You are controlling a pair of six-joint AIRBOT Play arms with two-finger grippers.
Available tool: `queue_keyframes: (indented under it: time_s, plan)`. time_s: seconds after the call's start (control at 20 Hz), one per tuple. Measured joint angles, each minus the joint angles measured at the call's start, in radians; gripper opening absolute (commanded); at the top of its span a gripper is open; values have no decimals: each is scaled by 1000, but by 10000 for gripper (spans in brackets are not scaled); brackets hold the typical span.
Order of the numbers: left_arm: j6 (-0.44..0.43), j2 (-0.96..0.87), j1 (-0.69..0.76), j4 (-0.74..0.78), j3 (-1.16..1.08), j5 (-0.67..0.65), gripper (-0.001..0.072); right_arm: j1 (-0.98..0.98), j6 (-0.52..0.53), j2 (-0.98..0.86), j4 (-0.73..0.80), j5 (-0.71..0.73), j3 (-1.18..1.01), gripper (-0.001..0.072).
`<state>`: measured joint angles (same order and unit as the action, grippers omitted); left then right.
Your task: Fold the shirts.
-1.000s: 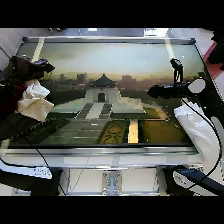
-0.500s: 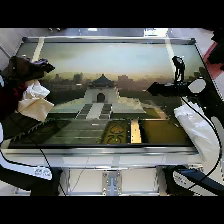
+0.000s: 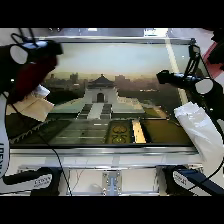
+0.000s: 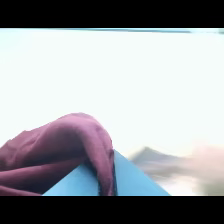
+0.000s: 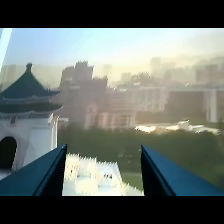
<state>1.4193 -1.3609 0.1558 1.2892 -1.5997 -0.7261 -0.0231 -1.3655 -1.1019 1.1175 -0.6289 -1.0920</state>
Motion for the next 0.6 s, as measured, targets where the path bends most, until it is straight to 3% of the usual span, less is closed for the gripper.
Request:
queue_keyframes:
  time_s: [0.2,0.45,0.5,0.6]
  plan:
    - [-85,-62,235,-210,-11,-116,16,-84,1,72,45,56,0,541]
    - [-115,-243,493,-314,-15,-190,19,-180,2,129,79,45,0,540]
    - [-117,-272,528,-330,-15,-185,112,-191,2,133,86,31,0,541]
    - [-120,-307,568,-353,-22,-138,686,-203,2,137,95,-9,0,541]
